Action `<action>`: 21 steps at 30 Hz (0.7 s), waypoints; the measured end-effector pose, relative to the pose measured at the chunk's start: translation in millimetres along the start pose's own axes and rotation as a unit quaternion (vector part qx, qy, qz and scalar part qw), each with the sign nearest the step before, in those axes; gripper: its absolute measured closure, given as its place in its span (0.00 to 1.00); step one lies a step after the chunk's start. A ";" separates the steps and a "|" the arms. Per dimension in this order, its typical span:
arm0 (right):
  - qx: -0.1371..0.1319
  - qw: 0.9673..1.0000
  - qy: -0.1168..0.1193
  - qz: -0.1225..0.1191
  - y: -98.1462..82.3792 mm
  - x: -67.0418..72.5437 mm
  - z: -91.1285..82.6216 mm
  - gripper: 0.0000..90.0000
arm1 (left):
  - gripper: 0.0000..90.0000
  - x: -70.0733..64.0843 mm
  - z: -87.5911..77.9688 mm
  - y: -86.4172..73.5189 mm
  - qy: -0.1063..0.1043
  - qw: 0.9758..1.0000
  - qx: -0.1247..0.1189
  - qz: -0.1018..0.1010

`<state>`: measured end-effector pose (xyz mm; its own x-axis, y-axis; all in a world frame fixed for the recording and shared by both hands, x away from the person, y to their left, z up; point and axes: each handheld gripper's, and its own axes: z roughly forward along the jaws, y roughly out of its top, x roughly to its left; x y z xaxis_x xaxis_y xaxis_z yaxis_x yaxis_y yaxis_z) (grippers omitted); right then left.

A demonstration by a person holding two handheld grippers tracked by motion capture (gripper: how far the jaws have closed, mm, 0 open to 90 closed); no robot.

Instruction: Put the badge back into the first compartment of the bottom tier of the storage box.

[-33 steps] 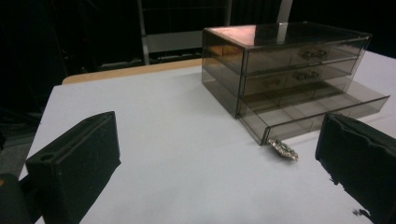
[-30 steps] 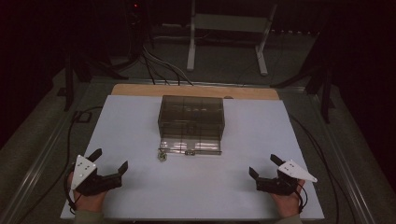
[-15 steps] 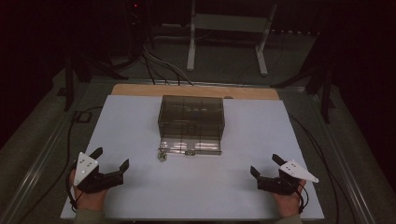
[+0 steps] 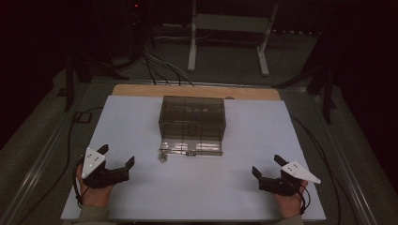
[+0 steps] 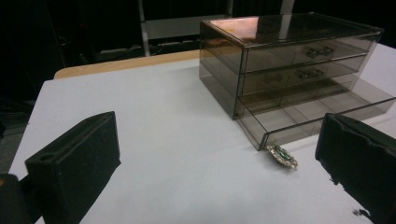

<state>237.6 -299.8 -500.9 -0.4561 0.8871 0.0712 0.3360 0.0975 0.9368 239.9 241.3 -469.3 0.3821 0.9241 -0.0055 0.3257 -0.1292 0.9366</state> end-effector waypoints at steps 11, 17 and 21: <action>-0.002 1.000 0.000 0.004 0.1 -1.2 -0.6 0.00 | 0.01 -6.3 16.0 1.8 -0.001 1.000 0.015 0.000; -0.003 1.000 0.000 0.005 0.0 -1.4 -0.9 0.00 | 0.01 -11.3 25.3 2.2 -0.003 1.000 0.020 0.001; -0.003 1.000 -0.001 0.006 0.0 -1.6 -1.0 0.00 | 0.01 -13.1 28.4 2.8 -0.004 1.000 0.019 -0.002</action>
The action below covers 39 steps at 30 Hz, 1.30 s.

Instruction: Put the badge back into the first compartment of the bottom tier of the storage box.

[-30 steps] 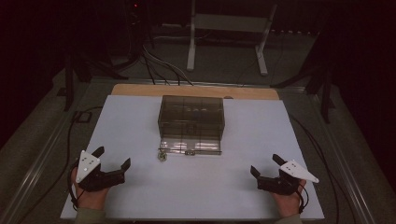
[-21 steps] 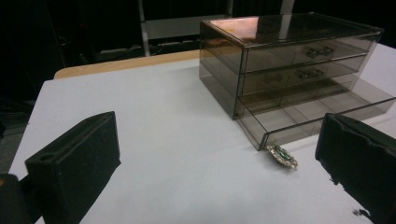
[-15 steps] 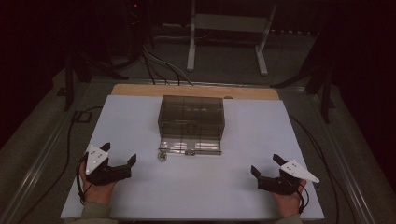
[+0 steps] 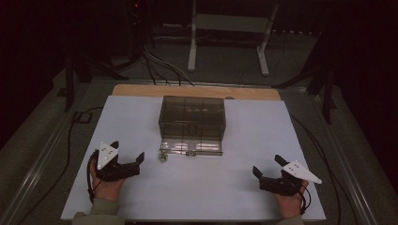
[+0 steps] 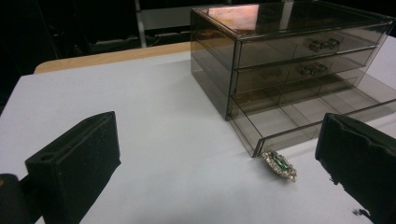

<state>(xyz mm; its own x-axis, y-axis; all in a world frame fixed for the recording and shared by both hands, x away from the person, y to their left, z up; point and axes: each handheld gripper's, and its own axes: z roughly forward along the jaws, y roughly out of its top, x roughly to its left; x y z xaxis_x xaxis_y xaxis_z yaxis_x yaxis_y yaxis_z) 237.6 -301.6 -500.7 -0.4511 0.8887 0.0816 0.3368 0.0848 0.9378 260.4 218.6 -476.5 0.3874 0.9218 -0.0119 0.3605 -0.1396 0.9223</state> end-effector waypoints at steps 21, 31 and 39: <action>-0.003 1.000 0.001 0.001 0.3 -0.1 -0.7 0.00 | 0.01 -17.6 27.2 -1.3 -0.004 1.000 0.014 0.002; -0.002 1.000 0.000 0.001 0.4 -0.4 -0.9 0.00 | 0.01 -24.2 36.4 -3.6 0.000 1.000 0.027 0.012; -0.002 1.000 0.001 0.001 0.3 -0.1 -0.5 0.00 | 0.02 -27.0 42.1 -5.9 -0.002 0.999 0.040 0.011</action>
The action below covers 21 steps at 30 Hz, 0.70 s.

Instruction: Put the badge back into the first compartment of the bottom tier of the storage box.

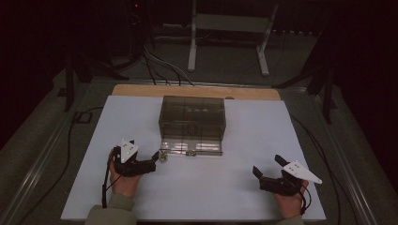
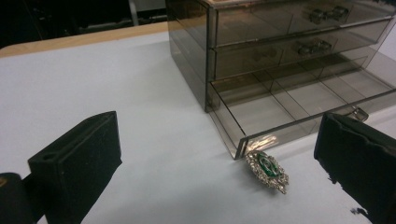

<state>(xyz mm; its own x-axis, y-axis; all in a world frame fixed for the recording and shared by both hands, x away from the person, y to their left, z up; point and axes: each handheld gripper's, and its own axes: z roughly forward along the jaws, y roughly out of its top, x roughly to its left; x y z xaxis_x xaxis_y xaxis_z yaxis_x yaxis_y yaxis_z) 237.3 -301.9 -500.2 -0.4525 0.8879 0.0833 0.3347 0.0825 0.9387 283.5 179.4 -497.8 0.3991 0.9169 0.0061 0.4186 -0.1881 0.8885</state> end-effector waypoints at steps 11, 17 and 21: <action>0.000 1.000 0.000 0.000 0.1 0.0 0.0 0.00 | 0.06 -6.9 7.7 -3.2 -0.008 1.000 0.020 0.000; 0.000 1.000 0.001 0.000 0.1 0.2 0.1 0.00 | 0.08 -11.3 12.2 -4.8 -0.016 0.999 0.032 0.001; 0.001 1.000 0.001 0.000 0.0 0.1 0.3 0.00 | 0.10 -13.7 14.6 -5.6 -0.020 0.999 0.039 0.001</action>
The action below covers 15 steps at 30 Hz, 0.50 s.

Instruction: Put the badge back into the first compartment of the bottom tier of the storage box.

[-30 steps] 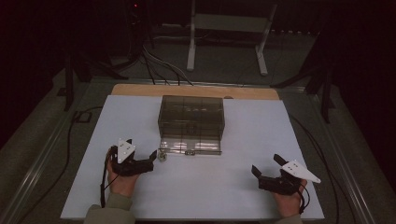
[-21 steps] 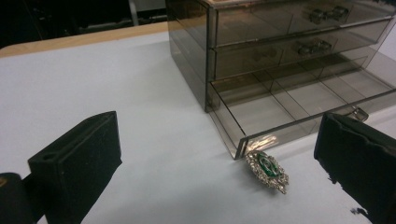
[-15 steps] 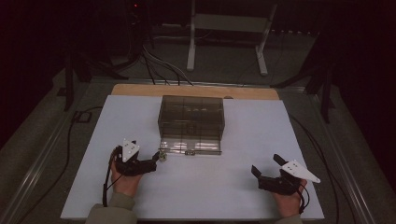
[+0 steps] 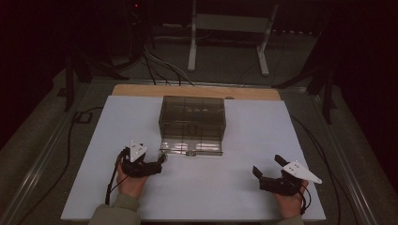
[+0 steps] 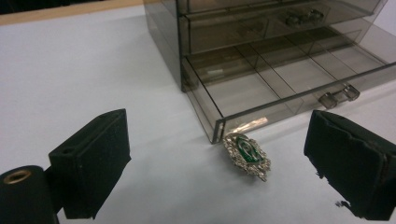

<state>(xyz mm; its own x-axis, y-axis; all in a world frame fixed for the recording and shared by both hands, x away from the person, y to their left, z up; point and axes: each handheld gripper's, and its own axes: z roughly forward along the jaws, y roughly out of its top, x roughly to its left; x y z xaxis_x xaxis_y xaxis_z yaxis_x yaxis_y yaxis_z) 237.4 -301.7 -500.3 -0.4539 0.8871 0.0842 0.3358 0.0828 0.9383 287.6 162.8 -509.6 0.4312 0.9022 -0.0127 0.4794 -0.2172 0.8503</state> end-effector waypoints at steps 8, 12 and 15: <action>0.001 1.000 0.001 0.000 -0.1 0.3 0.5 0.00 | 0.18 -3.9 4.9 -1.6 -0.018 1.000 0.012 -0.003; 0.001 1.000 0.001 0.000 -0.1 0.4 0.5 0.00 | 0.20 -5.8 8.7 -3.9 -0.029 0.999 0.025 -0.006; 0.001 1.000 0.002 -0.001 -0.1 0.3 0.6 0.00 | 0.24 -7.5 10.9 -4.4 -0.041 0.999 0.034 -0.007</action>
<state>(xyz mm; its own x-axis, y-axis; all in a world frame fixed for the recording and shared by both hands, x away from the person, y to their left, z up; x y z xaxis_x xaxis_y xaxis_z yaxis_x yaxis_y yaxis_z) 237.8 -301.1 -500.6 -0.4571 0.8855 0.0839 0.3372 0.0853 0.9376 290.6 152.9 -519.0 0.4843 0.8722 -0.0688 0.5352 -0.2331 0.8119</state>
